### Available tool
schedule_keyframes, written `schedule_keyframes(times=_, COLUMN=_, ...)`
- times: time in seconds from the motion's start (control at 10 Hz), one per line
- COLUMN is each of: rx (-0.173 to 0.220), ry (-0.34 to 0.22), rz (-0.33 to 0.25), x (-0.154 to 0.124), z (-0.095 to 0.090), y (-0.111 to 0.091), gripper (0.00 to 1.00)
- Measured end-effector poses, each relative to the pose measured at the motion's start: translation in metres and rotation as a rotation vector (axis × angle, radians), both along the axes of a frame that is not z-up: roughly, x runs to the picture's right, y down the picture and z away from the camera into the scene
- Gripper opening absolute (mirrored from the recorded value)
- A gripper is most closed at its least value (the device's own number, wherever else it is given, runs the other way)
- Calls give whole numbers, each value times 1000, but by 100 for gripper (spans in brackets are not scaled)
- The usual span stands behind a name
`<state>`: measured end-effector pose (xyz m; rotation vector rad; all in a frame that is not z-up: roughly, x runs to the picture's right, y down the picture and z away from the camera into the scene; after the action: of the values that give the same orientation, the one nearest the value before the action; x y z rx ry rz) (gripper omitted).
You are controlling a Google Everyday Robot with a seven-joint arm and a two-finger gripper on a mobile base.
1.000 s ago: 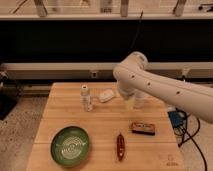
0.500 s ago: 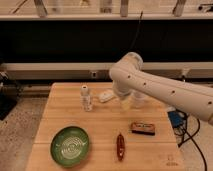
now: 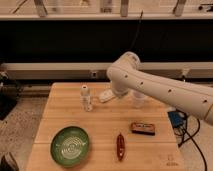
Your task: Knock the bottle over
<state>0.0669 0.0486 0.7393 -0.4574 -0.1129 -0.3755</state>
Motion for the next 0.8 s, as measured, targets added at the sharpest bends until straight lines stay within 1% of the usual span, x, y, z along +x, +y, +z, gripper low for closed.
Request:
schedule_keyframes(times=0.1, rx=3, ry=-9, rz=-8, x=-4, z=2, y=-1, gripper=39)
schedule_keyframes(times=0.3, rx=6, ry=-23, rz=-23, x=-9, z=7, y=-3, gripper=17)
schedule_keyframes(times=0.5, rx=10, ry=-40, rz=-42, x=-18, z=11, y=-6, gripper=2)
schedule_keyframes(times=0.7, rx=13, ry=-51, rz=-51, x=-23, z=14, y=-8, gripper=2)
schedule_keyframes(times=0.8, rx=17, ry=-59, rz=-65, x=-27, z=17, y=-10, gripper=2)
